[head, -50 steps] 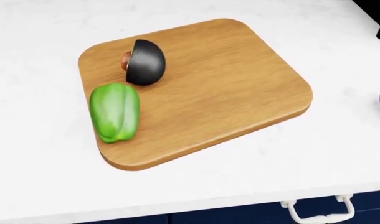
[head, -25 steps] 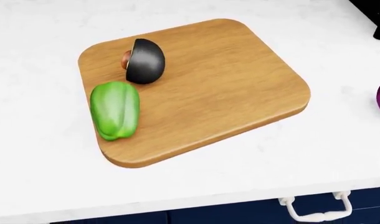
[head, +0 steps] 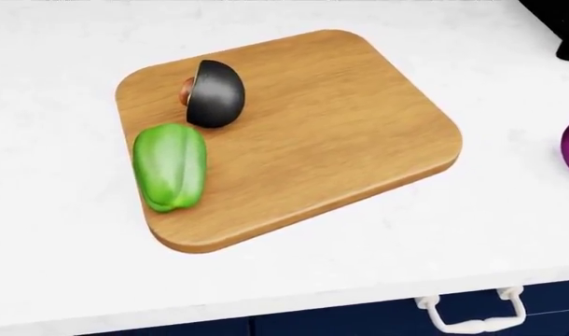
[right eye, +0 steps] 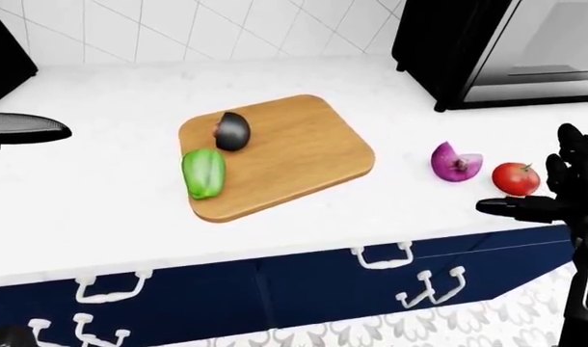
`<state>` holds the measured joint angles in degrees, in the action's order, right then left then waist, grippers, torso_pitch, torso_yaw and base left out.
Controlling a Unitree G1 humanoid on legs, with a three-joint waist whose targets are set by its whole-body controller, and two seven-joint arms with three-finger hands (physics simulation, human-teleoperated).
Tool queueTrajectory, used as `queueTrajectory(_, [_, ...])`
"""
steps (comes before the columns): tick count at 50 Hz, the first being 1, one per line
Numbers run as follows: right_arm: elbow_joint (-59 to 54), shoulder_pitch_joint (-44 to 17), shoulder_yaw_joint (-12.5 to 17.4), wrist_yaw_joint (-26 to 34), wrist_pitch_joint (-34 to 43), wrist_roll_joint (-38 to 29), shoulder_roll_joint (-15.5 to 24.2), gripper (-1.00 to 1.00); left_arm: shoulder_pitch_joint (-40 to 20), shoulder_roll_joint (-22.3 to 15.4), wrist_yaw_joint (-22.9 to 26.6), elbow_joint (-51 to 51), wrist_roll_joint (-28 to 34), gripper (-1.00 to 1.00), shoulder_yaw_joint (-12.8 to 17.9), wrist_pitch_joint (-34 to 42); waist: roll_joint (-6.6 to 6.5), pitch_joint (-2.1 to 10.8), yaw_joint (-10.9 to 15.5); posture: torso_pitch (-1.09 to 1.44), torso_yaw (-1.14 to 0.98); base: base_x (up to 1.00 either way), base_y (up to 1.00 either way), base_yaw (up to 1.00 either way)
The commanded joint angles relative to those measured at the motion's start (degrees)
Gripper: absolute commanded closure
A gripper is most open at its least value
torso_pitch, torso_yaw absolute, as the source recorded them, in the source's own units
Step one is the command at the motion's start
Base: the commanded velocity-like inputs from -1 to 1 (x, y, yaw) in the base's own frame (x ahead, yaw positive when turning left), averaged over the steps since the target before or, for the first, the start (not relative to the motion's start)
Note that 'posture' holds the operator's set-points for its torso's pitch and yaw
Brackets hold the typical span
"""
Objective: Place the avocado, onion, tomato and bell pepper on the cutting board.
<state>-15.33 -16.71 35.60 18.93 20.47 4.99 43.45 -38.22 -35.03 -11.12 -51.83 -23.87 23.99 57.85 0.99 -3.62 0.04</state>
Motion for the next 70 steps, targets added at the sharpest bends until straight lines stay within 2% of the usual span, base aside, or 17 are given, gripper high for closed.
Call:
queueTrajectory(1, [1.67,-0.93,1.07,-0.46,-2.24,-0.07,1.51,-1.0,-1.27,-0.62,-0.01,-0.48,0.7,-1.0,0.63,-1.33,0.31,1.14,0.02,0.0,0.0,0.0,0.0,0.0])
queueTrajectory(24, [-3.48,-1.17,-0.91,-1.23,-6.02,-0.83,0.74,-1.0,-0.25,0.44,1.44,-0.46,2.71,-1.0,0.39,-2.21,0.37,1.27,-0.05,0.0,0.0,0.0,0.0,0.0])
queueTrajectory(38, [-4.48,-0.58,-0.53,-2.77,-7.84,-0.06,0.04,-1.0,0.1,1.37,2.33,-0.49,4.18,-1.0,0.17,-2.39,0.48,1.33,0.04,0.0,0.0,0.0,0.0,0.0])
queueTrajectory(39, [-4.47,-0.51,-0.37,-2.66,-7.85,0.43,-0.06,1.0,0.08,1.39,2.42,-0.46,4.27,-1.0,0.16,-2.39,0.49,1.35,0.04,0.0,0.0,0.0,0.0,0.0])
queueTrajectory(40, [-4.62,-0.5,-0.48,-2.82,-7.96,0.35,0.04,0.95,0.09,1.44,2.5,-0.49,4.34,-1.0,0.12,-2.39,0.5,1.37,0.06,0.0,0.0,0.0,0.0,0.0])
queueTrajectory(48, [-4.02,0.66,0.39,-2.76,-7.59,0.15,0.41,1.0,-0.65,1.5,2.5,-1.19,3.52,-1.0,1.02,-1.45,0.86,1.44,0.02,0.0,0.0,0.0,0.0,0.0])
queueTrajectory(55, [-3.38,1.38,1.18,-2.56,-7.56,0.44,0.32,1.0,0.04,1.26,2.27,-1.29,3.49,-1.0,0.62,-2.15,0.98,1.36,0.14,0.0,0.0,0.0,0.0,0.0])
queueTrajectory(58, [0.07,1.51,2.09,-2.36,-5.27,1.03,0.73,1.0,0.68,1.44,2.54,-1.39,4.01,-1.0,0.29,-2.63,1.01,1.39,0.2,0.0,0.0,0.0,0.0,0.0])
queueTrajectory(65, [13.55,1.99,8.96,-0.86,5.16,3.64,4.37,0.94,0.77,1.83,3.28,-1.77,4.85,-1.0,0.03,-2.35,0.66,1.12,0.53,0.0,0.0,0.0,0.0,0.0])
queueTrajectory(70, [17.34,-0.33,9.6,0.63,9.86,4.06,7.64,0.97,0.52,2.06,3.63,-2.05,5.44,-1.0,-0.25,-2.17,0.57,0.88,0.38,0.0,0.0,0.0,0.0,0.0])
